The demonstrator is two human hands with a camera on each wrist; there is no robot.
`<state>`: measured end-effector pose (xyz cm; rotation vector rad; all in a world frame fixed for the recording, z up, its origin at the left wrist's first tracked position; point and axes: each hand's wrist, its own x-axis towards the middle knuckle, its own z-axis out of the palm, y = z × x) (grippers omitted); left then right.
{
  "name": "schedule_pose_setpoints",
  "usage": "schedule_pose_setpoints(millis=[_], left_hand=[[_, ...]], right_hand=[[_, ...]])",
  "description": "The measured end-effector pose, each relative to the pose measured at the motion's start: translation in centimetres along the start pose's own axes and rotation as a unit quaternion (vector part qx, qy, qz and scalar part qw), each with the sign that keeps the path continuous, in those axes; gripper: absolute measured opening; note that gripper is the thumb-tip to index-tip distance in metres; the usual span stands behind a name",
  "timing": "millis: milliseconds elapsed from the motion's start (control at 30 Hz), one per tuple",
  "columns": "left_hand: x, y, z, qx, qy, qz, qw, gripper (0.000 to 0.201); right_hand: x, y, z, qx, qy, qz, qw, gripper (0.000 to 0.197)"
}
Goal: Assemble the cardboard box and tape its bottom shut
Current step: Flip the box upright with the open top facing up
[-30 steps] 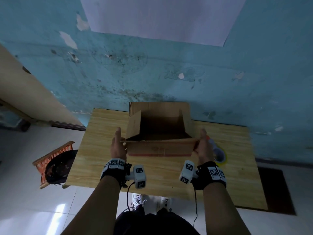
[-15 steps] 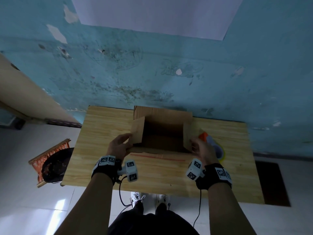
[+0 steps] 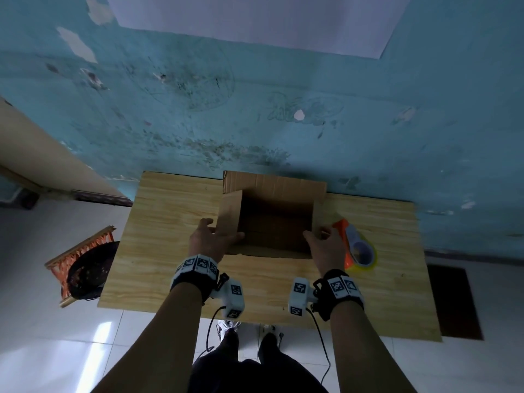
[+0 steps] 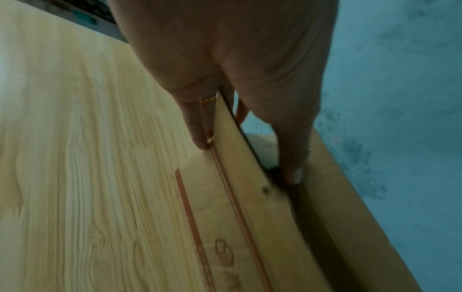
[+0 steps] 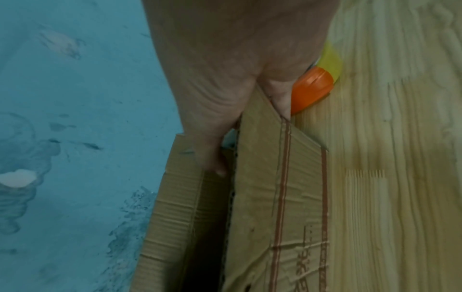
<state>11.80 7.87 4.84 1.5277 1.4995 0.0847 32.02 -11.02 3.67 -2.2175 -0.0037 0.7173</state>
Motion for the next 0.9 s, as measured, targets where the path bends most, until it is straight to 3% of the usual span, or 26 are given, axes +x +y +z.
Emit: schedule_pose_setpoints(millis=[67, 167, 233, 333, 400, 500, 733, 833, 900], left_hand=[[-0.1, 0.3, 0.8, 0.004, 0.016, 0.008, 1.000, 0.084], [0.2, 1.2, 0.8, -0.058, 0.037, -0.004, 0.998, 0.052], [1.3, 1.3, 0.4, -0.112, 0.050, -0.031, 0.992, 0.044], [3.2, 0.2, -0.2, -0.139, 0.059, -0.072, 0.986, 0.052], [4.1, -0.7, -0.1, -0.155, 0.052, -0.078, 0.983, 0.058], [5.7, -2.3, 1.0, -0.206, 0.045, -0.081, 0.974, 0.072], [2.7, 1.7, 0.6, -0.250, 0.032, -0.049, 0.967, 0.060], [1.2, 3.1, -0.3, -0.269, 0.056, -0.026, 0.961, 0.065], [0.7, 4.4, -1.0, -0.270, 0.084, -0.006, 0.959, 0.058]], right_hand=[[0.3, -0.4, 0.0, 0.017, 0.014, 0.002, 1.000, 0.029], [1.3, -0.8, -0.8, 0.019, -0.006, 0.006, 1.000, 0.029], [2.7, -0.5, -1.4, 0.041, -0.023, 0.028, 0.998, 0.036], [4.1, 0.5, -1.4, 0.065, -0.022, 0.015, 0.998, 0.047], [4.6, 0.6, -1.5, 0.075, -0.016, 0.019, 0.997, 0.040], [4.0, -0.4, -1.8, 0.002, -0.025, -0.005, 1.000, 0.031], [3.5, -1.9, -1.9, 0.037, -0.051, -0.026, 0.998, 0.044], [3.3, -2.5, -2.4, 0.055, -0.028, -0.042, 0.997, 0.040], [3.5, -2.6, -2.8, 0.021, 0.021, -0.073, 0.997, 0.032]])
